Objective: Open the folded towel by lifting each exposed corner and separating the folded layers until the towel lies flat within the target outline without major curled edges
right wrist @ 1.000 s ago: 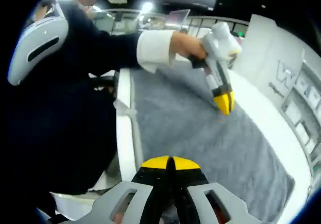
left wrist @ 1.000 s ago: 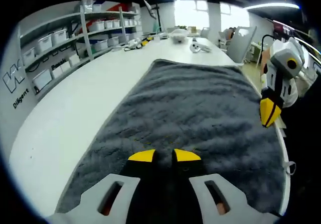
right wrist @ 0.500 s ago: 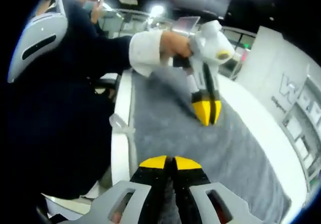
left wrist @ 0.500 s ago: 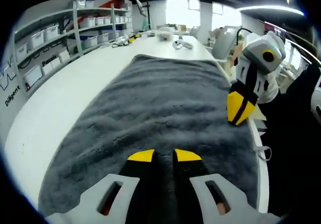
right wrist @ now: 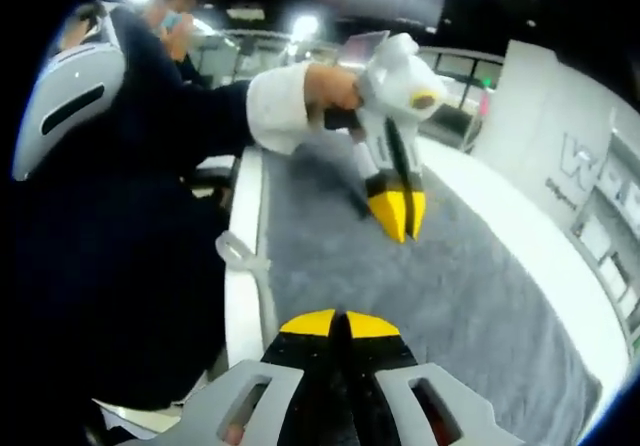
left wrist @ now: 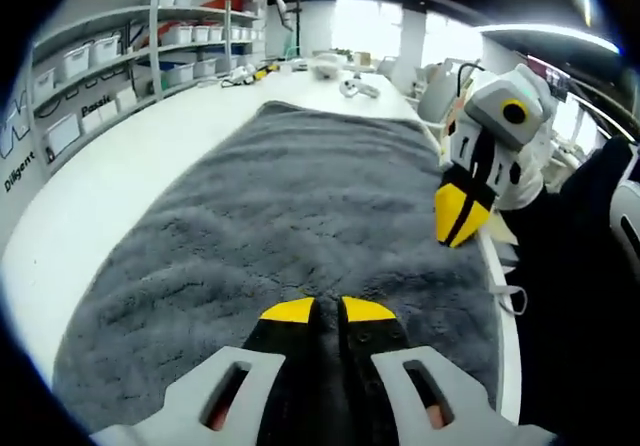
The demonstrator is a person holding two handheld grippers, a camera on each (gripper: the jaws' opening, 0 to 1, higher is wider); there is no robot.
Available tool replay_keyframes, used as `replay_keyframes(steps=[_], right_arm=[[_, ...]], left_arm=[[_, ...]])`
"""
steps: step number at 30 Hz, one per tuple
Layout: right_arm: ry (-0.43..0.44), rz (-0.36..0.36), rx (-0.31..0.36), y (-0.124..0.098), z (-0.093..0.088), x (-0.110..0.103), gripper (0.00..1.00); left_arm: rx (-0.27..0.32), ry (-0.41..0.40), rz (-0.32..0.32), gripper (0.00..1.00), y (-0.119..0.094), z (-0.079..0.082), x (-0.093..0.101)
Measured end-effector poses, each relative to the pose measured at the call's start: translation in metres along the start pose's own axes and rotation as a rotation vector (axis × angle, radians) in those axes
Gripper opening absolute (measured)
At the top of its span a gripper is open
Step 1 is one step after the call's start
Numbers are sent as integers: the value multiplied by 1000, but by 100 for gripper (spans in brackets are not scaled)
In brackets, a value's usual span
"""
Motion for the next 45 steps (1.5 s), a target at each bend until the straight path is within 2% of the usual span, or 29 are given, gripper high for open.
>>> replay_keyframes(steps=[5,9,13,15,17,23,27,30,37,39,45], right_arm=[[-54,-4,-2,0,4,0,0],[-62,-9,49,1,17,0,0],[-88,-7,100,6,32,-4,0],[-89,7,126,14,42,-8,0],[-97,17,125,23,45,-12,0],[-105,41,102,39,48,-23,0],[-96,58,80,40,44,-26,0],[-88,56,67,41,40,-26,0],[-62,76,61,42,42,-30,0],[-50,80,63,42,42,-31,0],[-79,57,91,44,49,-28,0]], left_arm=[[7,3,22,8,-8,-1,3],[31,9,45,7,-19,1,7],[31,11,44,7,-26,-3,17],[26,34,44,7,-30,-8,24],[18,49,42,6,-29,-11,32],[23,23,42,3,-37,-19,33],[16,44,54,1,-39,-27,35],[7,17,52,1,-39,-36,35],[34,-43,65,0,-42,-42,39],[40,-84,58,0,-43,-43,43],[63,-89,76,0,-52,-48,44]])
Point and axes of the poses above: the point that each gripper's makers call its tool centre point, and the gripper's own axes: y roughly forward along the fingers, x roughly to its right, z roughly out of its top, the point moved 1 cm from there along -y, roughly backward along the fingers, and after that the axes turned 6 degrees about -z, right-handed, at the moved point
